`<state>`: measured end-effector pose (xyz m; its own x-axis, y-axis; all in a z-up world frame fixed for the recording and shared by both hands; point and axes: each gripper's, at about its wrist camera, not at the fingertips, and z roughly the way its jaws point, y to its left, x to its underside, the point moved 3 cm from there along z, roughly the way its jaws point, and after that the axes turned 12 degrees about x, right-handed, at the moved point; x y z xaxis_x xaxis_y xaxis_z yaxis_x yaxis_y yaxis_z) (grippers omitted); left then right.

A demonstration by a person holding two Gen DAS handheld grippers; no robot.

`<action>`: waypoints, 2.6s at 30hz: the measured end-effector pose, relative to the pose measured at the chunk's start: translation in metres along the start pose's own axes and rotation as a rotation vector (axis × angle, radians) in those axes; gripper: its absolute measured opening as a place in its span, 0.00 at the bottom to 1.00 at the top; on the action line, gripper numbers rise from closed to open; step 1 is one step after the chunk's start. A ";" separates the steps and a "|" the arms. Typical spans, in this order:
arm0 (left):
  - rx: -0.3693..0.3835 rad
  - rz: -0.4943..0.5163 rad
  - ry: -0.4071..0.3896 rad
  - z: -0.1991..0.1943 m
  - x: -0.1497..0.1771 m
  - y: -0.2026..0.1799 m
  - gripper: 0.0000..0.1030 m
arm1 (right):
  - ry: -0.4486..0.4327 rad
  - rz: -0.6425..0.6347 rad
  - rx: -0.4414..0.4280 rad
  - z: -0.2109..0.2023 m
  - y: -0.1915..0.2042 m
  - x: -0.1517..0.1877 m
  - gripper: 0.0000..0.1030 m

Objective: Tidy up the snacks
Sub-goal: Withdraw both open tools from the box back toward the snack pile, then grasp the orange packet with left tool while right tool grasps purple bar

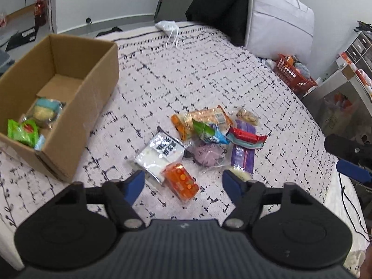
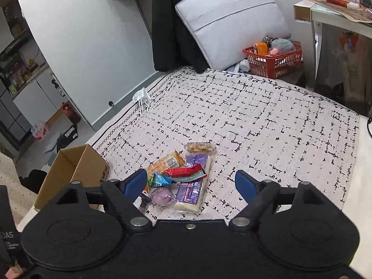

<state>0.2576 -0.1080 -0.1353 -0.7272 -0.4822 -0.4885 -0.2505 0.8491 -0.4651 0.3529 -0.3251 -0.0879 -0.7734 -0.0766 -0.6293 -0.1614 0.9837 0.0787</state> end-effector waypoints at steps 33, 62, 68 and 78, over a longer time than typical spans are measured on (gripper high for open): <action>0.014 -0.252 0.044 0.060 0.005 0.022 0.24 | 0.190 -0.056 0.017 0.090 0.031 0.012 0.67; 0.031 -0.233 0.017 0.016 -0.007 0.040 0.24 | 0.300 -0.023 0.073 0.127 0.043 0.029 0.33; 0.027 -0.219 -0.017 0.001 -0.014 0.038 0.24 | 0.236 0.031 0.026 0.108 0.040 0.016 0.33; 0.012 -0.204 -0.073 -0.024 -0.025 0.041 0.24 | 0.169 0.068 -0.059 0.082 0.045 0.001 0.33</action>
<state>0.2501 -0.0563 -0.1241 -0.6139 -0.6584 -0.4355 -0.3795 0.7299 -0.5686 0.3946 -0.2681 -0.1484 -0.8748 -0.0417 -0.4826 -0.1375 0.9767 0.1647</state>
